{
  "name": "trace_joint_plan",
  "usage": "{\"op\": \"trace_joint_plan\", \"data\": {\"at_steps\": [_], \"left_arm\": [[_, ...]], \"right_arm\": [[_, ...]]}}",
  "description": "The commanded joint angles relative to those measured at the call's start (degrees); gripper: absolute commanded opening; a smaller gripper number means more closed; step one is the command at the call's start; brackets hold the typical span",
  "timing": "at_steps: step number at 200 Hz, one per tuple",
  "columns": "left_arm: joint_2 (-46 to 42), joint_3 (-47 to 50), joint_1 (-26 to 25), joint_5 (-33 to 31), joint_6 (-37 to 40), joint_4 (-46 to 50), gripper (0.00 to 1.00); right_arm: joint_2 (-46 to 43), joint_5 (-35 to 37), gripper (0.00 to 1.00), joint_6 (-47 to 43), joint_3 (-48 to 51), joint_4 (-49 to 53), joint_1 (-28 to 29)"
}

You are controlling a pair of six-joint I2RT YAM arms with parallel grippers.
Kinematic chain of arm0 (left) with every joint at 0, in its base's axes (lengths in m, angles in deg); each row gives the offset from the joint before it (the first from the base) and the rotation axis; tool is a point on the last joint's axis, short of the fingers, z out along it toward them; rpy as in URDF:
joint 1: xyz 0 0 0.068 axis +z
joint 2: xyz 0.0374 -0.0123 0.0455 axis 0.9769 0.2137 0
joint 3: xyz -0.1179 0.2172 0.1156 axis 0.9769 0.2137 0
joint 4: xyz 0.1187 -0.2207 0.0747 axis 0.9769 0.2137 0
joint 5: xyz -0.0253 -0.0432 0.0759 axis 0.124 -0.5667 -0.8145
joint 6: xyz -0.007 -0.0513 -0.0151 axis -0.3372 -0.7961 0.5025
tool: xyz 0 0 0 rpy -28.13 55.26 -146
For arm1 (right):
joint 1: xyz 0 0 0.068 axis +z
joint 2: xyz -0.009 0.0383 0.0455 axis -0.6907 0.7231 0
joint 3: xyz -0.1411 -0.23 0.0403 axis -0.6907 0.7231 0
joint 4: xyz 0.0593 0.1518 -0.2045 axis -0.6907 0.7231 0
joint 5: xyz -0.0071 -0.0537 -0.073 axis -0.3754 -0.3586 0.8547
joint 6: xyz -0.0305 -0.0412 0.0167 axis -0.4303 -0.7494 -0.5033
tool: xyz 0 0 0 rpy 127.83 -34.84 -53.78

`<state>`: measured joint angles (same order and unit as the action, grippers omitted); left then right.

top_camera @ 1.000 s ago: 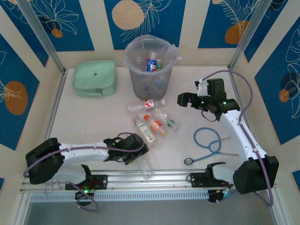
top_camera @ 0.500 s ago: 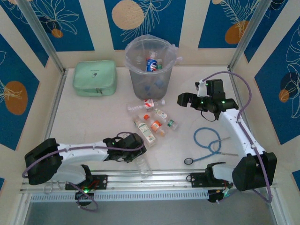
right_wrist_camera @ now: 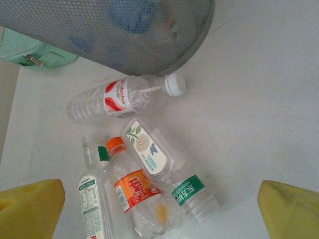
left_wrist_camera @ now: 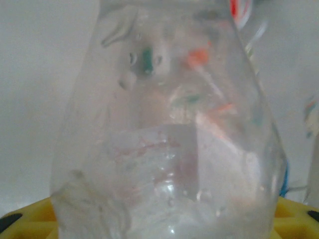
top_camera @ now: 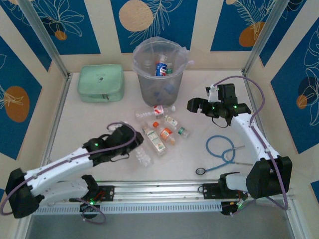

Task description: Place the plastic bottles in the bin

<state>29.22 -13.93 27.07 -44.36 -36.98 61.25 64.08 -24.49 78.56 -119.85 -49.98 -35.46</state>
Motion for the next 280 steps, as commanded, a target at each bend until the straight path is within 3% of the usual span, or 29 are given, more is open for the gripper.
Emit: {"op": "trace_joint_plan", "data": {"at_steps": [1, 34, 109, 129, 168, 191, 249, 280], "left_arm": [[-2.76, -5.35, 5.01, -6.16, 11.05, 3.35, 0.39], [3.88, -19.11, 10.59, -7.12, 27.15, -0.35, 0.34], [28.63, -50.67, 12.57, -12.26, 57.7, -21.62, 0.12], [33.86, -54.03, 13.09, -13.73, 63.03, -31.71, 0.07], [43.75, -63.7, 14.68, -13.35, 64.31, -37.46, 0.05], [50.24, -70.35, 15.76, -10.5, 65.91, -35.6, 0.07], [65.31, -88.45, 16.95, 2.55, 70.11, -17.41, 0.2], [69.98, -92.35, 16.93, 5.29, 72.82, -10.19, 0.22]], "right_arm": [[-2.27, -1.0, 0.99, 1.17, 0.56, 0.1, -0.25], [-3.73, -1.2, 0.99, 1.63, 1.04, 0.72, -0.08], [-11.27, -2.68, 0.99, 4.02, 4.37, 2.62, 0.86], [-12.42, -2.62, 0.99, 3.57, 4.36, 4.0, 0.9], [-15.18, -1.35, 1.0, 2.96, 5.39, 5.72, 0.55], [-15.25, -1.27, 1.0, 2.42, 5.68, 6.5, 0.19], [-16.26, -1.73, 1.0, 2.6, 6.71, 6.52, -0.2], [-16.39, -1.8, 1.0, 2.09, 5.96, 7.03, -0.2]]}}
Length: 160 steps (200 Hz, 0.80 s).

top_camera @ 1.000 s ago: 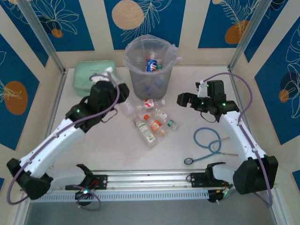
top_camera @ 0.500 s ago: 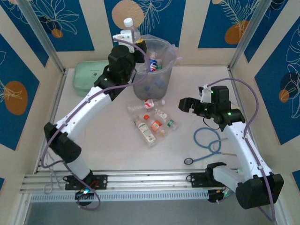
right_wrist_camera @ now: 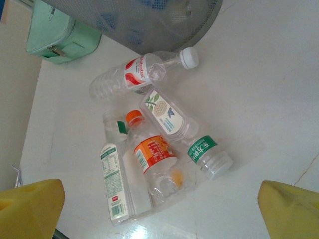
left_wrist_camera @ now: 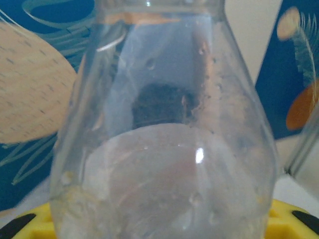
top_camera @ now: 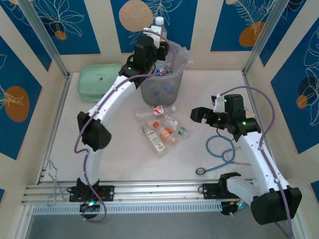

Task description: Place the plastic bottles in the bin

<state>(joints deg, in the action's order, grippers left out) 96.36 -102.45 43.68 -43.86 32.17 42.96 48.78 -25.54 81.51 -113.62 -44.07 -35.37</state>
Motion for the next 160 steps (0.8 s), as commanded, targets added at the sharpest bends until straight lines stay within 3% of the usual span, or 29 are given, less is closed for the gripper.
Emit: {"op": "trace_joint_plan", "data": {"at_steps": [1, 27, 70, 110, 137, 160], "left_arm": [[2.92, -3.92, 0.32, 4.81, 3.8, 8.28, 0.22], [5.72, -6.63, 0.31, 5.5, 5.51, 14.2, 0.22], [6.24, -7.43, 0.32, 9.39, 6.66, 21.15, 0.35], [4.96, -7.41, 0.49, 12.73, 3.73, 22.7, 0.61], [2.98, -7.35, 0.67, 15.63, 2.46, 22.16, 0.87], [1.25, -7.39, 0.68, 16.81, 1.75, 21.39, 0.95]], "right_arm": [[-1.11, -0.71, 1.0, -0.92, -0.32, 1.18, -0.3], [-0.96, 0.02, 1.0, -1.72, -0.89, 2.25, -0.4], [0.13, -0.82, 1.0, -0.89, -1.68, 1.72, -0.33], [0.54, -0.85, 1.0, 0.11, -1.26, 0.98, -0.36], [1.09, -1.38, 1.0, 0.08, -2.42, 1.14, -0.29], [1.26, -1.28, 1.0, -0.18, -2.48, 1.58, -0.32]]}}
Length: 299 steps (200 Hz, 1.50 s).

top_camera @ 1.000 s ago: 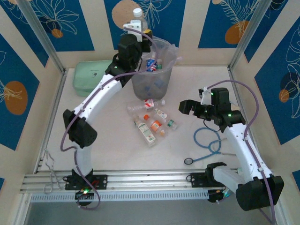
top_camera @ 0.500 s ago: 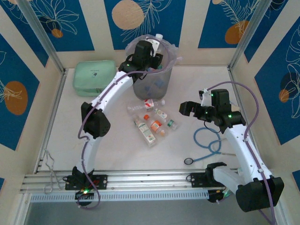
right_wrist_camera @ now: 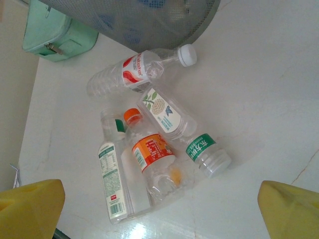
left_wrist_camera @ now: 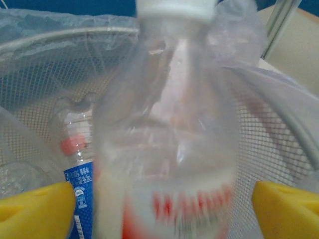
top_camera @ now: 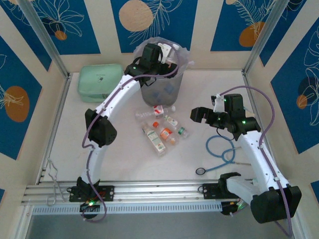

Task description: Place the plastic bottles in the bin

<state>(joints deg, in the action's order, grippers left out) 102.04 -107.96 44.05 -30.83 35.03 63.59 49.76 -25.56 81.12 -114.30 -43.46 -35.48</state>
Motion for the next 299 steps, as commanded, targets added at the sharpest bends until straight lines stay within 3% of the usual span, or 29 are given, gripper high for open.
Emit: {"op": "trace_joint_plan", "data": {"at_steps": [1, 60, 115, 160, 205, 242, 299], "left_arm": [[-4.52, -1.9, 0.3, 3.82, -1.16, 0.71, 0.95], [-10.18, -0.34, 0.3, 3.18, -4.03, 1.15, 0.98], [-20.31, 9.08, 0.3, -0.77, -5.09, 2.6, 0.99], [-39.65, 38.59, 0.29, -3.22, -7.94, -6.17, 0.99], [-54.74, 69.59, 0.3, -2.92, -19.81, -12.4, 0.99], [-58.37, 86.58, 0.32, -0.5, -30.59, -20.29, 0.99], [-58.08, 101.38, 0.21, 1.58, -45.42, -32.89, 0.99]], "right_arm": [[0.31, -1.26, 1.0, 0.21, -1.76, 0.97, -0.16], [0.06, -1.04, 1.0, 0.21, -0.25, 1.02, 0.01], [2.13, -0.74, 0.96, -3.83, -0.02, 2.43, 2.58], [11.39, 4.9, 0.91, -8.39, -3.23, 3.49, 9.82], [25.47, 12.84, 0.85, -12.21, -10.46, 2.85, 15.55], [35.18, 14.0, 0.86, -13.46, -15.86, 1.66, 16.93], [46.67, 15.43, 0.9, -13.77, -21.8, 1.77, 19.92]]}}
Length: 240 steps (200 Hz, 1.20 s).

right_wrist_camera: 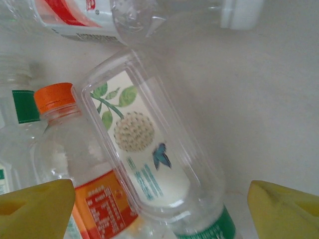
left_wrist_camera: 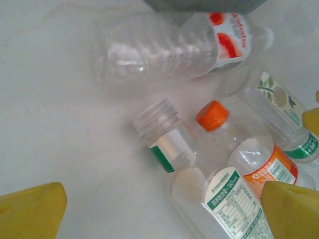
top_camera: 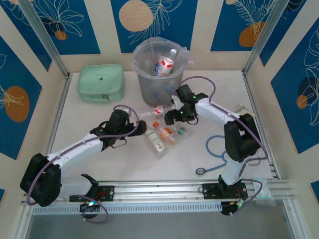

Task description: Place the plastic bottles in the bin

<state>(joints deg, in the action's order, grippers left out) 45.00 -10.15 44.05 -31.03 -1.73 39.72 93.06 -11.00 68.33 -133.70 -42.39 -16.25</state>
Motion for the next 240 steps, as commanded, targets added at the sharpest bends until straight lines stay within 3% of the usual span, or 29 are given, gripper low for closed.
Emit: {"op": "trace_joint_plan", "data": {"at_steps": [1, 62, 94, 148, 192, 240], "left_arm": [[-1.06, 3.73, 0.21, 1.86, -8.83, -9.25, 0.99], [0.6, 4.95, -1.83, 5.1, -10.68, -11.73, 0.99], [1.48, 4.72, -2.51, 5.1, -10.34, -12.14, 0.99], [4.62, 2.53, -2.83, 6.51, -9.92, -12.53, 0.99], [3.49, 3.9, -3.07, 4.8, -10.49, -11.84, 0.99], [4.29, 0.73, -3.13, 3.17, -7.72, -7.73, 0.99]], "right_arm": [[3.54, 0.88, 0.9, -0.99, -2.45, 0.7, 0.68], [9.82, 0.96, 0.9, 1.28, -5.49, 0.39, 1.55], [10.81, 1.54, 0.84, 3.35, -6.01, -0.09, 1.6], [7.48, 2.45, 0.72, 4.14, -3.52, -1.31, 0.95], [3.95, 2.65, 0.57, 3.17, -1.82, 0.59, -0.06], [-2.34, 6.27, 0.55, 3.27, 0.24, 4.62, -1.57]]}}
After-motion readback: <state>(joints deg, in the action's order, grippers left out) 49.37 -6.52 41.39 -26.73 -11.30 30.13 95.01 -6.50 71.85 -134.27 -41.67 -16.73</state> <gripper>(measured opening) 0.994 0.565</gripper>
